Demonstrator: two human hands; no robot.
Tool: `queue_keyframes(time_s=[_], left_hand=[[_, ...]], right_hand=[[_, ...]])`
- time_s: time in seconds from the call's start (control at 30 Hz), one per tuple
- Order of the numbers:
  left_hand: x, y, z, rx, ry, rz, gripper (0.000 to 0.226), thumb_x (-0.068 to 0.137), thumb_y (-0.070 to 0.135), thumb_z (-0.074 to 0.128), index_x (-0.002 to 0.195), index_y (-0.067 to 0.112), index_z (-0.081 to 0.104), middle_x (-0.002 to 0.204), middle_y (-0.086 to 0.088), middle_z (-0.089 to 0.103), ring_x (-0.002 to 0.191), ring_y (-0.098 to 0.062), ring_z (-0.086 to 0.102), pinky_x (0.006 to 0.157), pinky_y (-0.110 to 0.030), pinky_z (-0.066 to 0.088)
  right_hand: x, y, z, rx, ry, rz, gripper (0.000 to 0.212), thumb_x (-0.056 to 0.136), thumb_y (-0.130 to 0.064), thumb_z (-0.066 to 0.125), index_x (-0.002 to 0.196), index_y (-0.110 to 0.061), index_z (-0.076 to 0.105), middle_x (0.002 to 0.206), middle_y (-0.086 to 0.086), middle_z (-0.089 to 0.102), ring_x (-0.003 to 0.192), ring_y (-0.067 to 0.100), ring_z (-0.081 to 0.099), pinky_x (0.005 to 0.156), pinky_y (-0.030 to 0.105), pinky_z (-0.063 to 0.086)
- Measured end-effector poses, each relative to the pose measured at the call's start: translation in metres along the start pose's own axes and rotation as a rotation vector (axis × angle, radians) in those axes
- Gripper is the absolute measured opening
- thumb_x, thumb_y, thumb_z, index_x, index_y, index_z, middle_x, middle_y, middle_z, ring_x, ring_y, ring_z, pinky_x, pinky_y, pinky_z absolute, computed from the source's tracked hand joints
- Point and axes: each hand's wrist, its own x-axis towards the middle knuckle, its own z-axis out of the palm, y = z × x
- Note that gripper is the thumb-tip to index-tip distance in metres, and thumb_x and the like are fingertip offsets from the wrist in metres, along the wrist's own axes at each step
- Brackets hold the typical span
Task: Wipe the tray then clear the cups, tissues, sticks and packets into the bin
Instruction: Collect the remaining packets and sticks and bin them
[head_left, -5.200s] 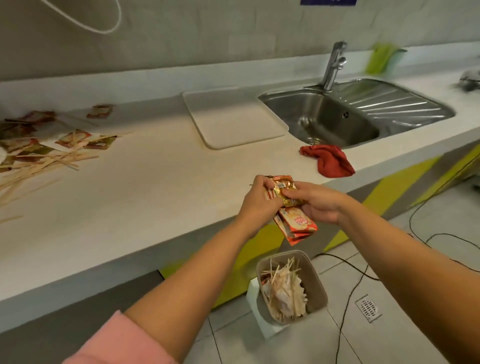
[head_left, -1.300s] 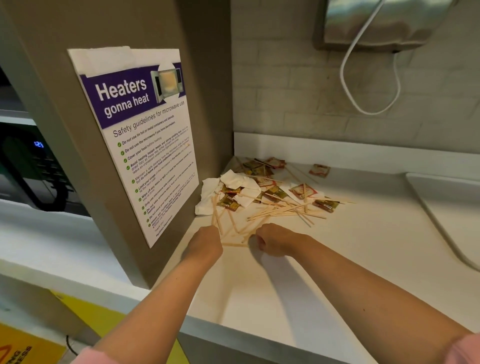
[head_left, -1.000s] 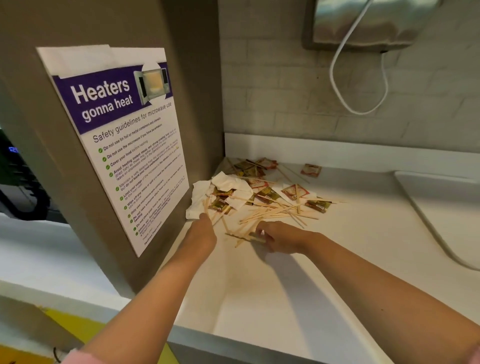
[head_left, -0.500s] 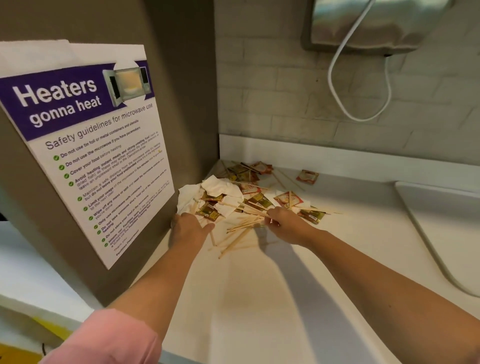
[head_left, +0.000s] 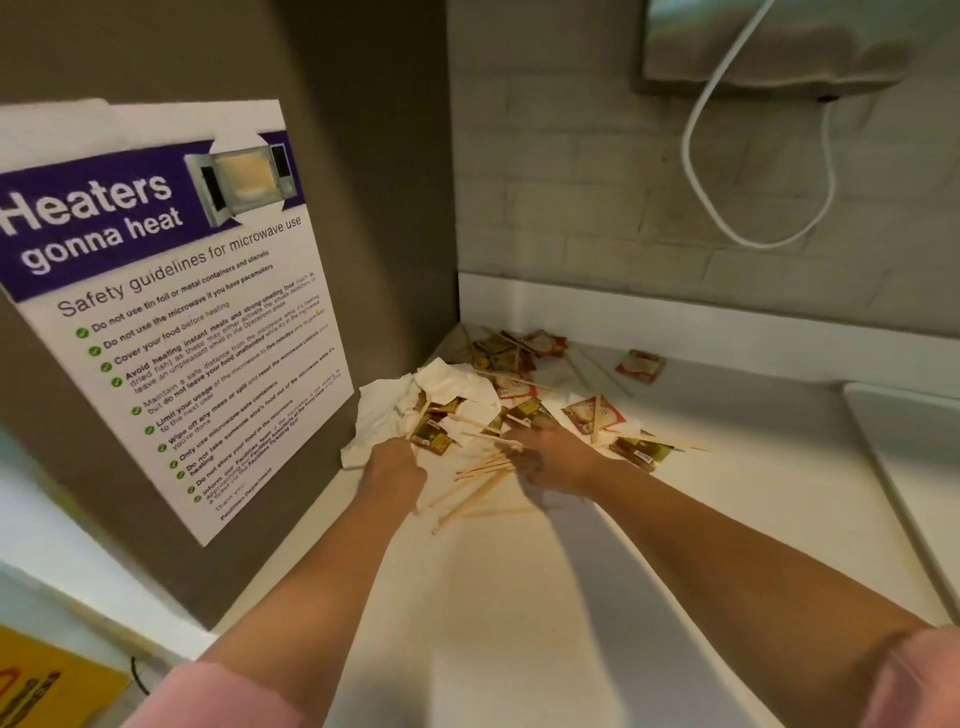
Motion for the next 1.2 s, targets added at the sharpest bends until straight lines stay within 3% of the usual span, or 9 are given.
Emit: queue_keyframes(time_s=[0.13, 0.43, 0.6, 0.73, 0.83, 0.9, 1.0, 1.13, 1.2], left_hand=[[-0.006, -0.001, -0.005, 0.042, -0.011, -0.010, 0.032, 0.091, 0.011, 0.051, 0.121, -0.002, 0.050, 0.123, -0.018, 0.055, 0.113, -0.030, 0.055, 0.080, -0.028, 0.044], [-0.018, -0.002, -0.011, 0.064, -0.123, -0.001, 0.036, 0.097, 0.016, 0.040, 0.130, 0.003, 0.042, 0.133, -0.014, 0.046, 0.121, -0.026, 0.047, 0.087, -0.028, 0.040], [-0.014, -0.009, -0.017, 0.059, -0.125, 0.049, 0.026, 0.097, 0.016, 0.037, 0.119, 0.004, 0.045, 0.122, -0.013, 0.051, 0.091, -0.020, 0.046, 0.072, -0.026, 0.033], [-0.013, -0.007, -0.028, 0.142, -0.175, 0.054, 0.029, 0.100, 0.014, 0.031, 0.124, 0.004, 0.043, 0.119, -0.012, 0.051, 0.089, -0.016, 0.040, 0.062, -0.021, 0.030], [-0.012, -0.002, -0.039, 0.156, -0.206, 0.064, 0.030, 0.098, 0.011, 0.033, 0.123, 0.000, 0.046, 0.103, -0.011, 0.048, 0.089, -0.018, 0.042, 0.055, -0.020, 0.030], [-0.011, 0.000, -0.046, 0.146, -0.199, 0.058, 0.031, 0.097, 0.011, 0.033, 0.122, -0.001, 0.047, 0.111, -0.014, 0.052, 0.090, -0.019, 0.042, 0.065, -0.022, 0.034], [-0.012, 0.005, -0.056, 0.159, -0.179, 0.025, 0.031, 0.096, 0.010, 0.033, 0.119, -0.001, 0.050, 0.112, -0.015, 0.053, 0.092, -0.021, 0.044, 0.071, -0.023, 0.037], [-0.016, 0.016, -0.066, 0.174, -0.133, -0.029, 0.032, 0.096, 0.008, 0.033, 0.119, -0.002, 0.052, 0.101, -0.012, 0.055, 0.095, -0.024, 0.049, 0.081, -0.029, 0.040], [-0.017, 0.021, -0.067, 0.129, -0.104, 0.000, 0.033, 0.098, 0.008, 0.031, 0.122, -0.003, 0.051, 0.119, -0.016, 0.056, 0.107, -0.028, 0.053, 0.084, -0.029, 0.040]], right_hand=[[0.007, -0.001, 0.004, -0.034, -0.035, -0.026, 0.045, 0.094, -0.017, 0.052, 0.138, -0.026, 0.046, 0.131, 0.009, 0.041, 0.119, 0.027, 0.046, 0.099, 0.029, 0.038], [0.009, 0.001, 0.001, -0.054, -0.030, -0.015, 0.031, 0.095, -0.019, 0.051, 0.121, -0.003, 0.058, 0.134, 0.017, 0.044, 0.123, 0.028, 0.046, 0.100, 0.027, 0.034], [0.007, 0.001, 0.001, -0.074, -0.023, -0.003, 0.032, 0.098, -0.020, 0.044, 0.125, -0.006, 0.056, 0.133, 0.011, 0.043, 0.122, 0.025, 0.044, 0.097, 0.024, 0.032], [0.004, -0.001, -0.002, -0.035, -0.018, -0.013, 0.042, 0.098, -0.018, 0.041, 0.137, -0.003, 0.043, 0.148, 0.015, 0.033, 0.137, 0.029, 0.031, 0.110, 0.034, 0.026], [0.004, -0.002, -0.006, 0.015, 0.019, 0.006, 0.018, 0.098, -0.013, 0.041, 0.105, -0.004, 0.054, 0.114, 0.019, 0.050, 0.105, 0.028, 0.046, 0.083, 0.030, 0.036], [0.003, -0.005, -0.009, 0.051, 0.067, 0.004, 0.016, 0.098, -0.013, 0.040, 0.101, -0.008, 0.055, 0.103, 0.012, 0.053, 0.089, 0.019, 0.043, 0.072, 0.026, 0.031], [0.006, -0.007, -0.013, 0.159, 0.139, -0.009, 0.017, 0.099, -0.014, 0.041, 0.103, -0.008, 0.056, 0.101, 0.013, 0.058, 0.084, 0.019, 0.046, 0.069, 0.027, 0.032], [0.006, -0.020, -0.025, 0.272, 0.230, -0.026, 0.016, 0.100, -0.019, 0.040, 0.084, -0.018, 0.043, 0.072, -0.008, 0.043, 0.074, 0.015, 0.043, 0.052, 0.016, 0.029], [0.007, -0.026, -0.031, 0.335, 0.273, -0.023, 0.013, 0.100, -0.021, 0.040, 0.090, -0.015, 0.043, 0.073, -0.007, 0.043, 0.072, 0.015, 0.043, 0.051, 0.015, 0.028]])
